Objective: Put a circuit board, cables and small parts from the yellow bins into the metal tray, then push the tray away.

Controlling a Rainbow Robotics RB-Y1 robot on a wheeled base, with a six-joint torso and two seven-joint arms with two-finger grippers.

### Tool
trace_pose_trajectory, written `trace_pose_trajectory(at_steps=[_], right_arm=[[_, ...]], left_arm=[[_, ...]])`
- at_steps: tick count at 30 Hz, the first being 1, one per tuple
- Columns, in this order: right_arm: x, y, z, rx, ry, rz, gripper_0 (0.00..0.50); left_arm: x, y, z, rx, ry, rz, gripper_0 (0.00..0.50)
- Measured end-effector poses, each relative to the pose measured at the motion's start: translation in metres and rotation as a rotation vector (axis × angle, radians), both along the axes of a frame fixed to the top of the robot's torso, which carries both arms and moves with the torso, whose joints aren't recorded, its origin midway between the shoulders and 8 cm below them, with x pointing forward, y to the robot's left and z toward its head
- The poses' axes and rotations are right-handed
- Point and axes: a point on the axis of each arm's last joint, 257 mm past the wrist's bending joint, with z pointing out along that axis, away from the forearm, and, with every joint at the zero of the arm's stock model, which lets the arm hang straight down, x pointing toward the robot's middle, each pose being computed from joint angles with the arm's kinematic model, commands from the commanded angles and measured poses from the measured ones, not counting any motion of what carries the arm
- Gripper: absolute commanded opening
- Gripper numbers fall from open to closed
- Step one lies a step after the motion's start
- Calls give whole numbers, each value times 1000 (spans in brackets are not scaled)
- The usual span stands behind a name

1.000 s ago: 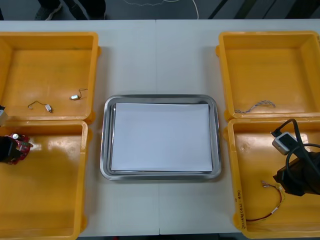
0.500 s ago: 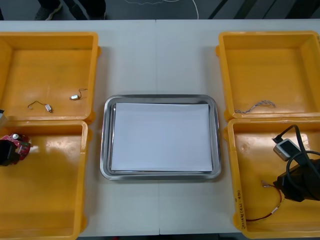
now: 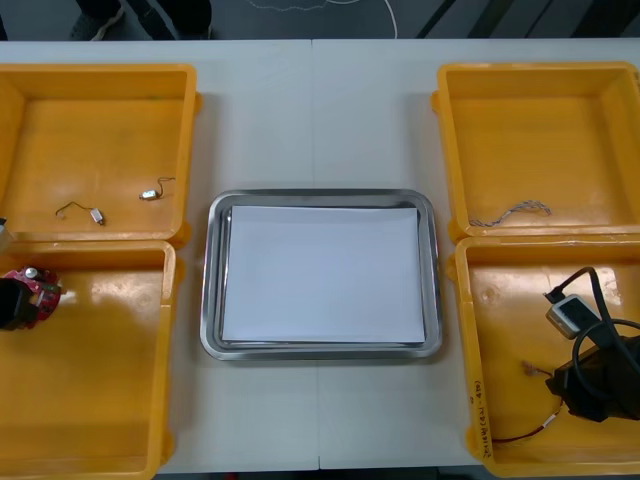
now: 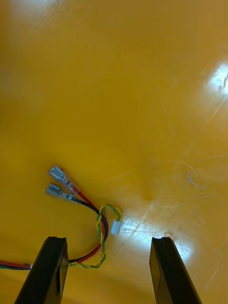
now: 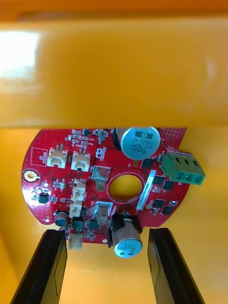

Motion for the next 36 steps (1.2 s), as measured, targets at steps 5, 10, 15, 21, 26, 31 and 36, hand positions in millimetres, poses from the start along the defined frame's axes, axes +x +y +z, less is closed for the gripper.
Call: trace_pose_trajectory(at_steps=[5,10,15,21,26,31,36], right_arm=[[-2,3,-4,9,-5,2,500],[-2,2,-16,23,-6,-12,500],[-2,-3,-25,29,1,-29,500],[-3,-2,-26,31,3,-33,500],[-2,-3,-26,32,1,-36,500],[0,-4,-27,38,-3,-49,500],[0,-4,-27,38,-4,-53,374]], left_arm=[[1,1,0,3,-3,1,500],[1,0,0,3,-2,0,500],[1,0,-1,2,-2,-2,500],[1,-5,-5,6,0,-38,467],[1,-6,-5,7,1,-50,97],[1,-6,-6,7,1,-50,0],[1,-6,-6,7,1,-50,0]])
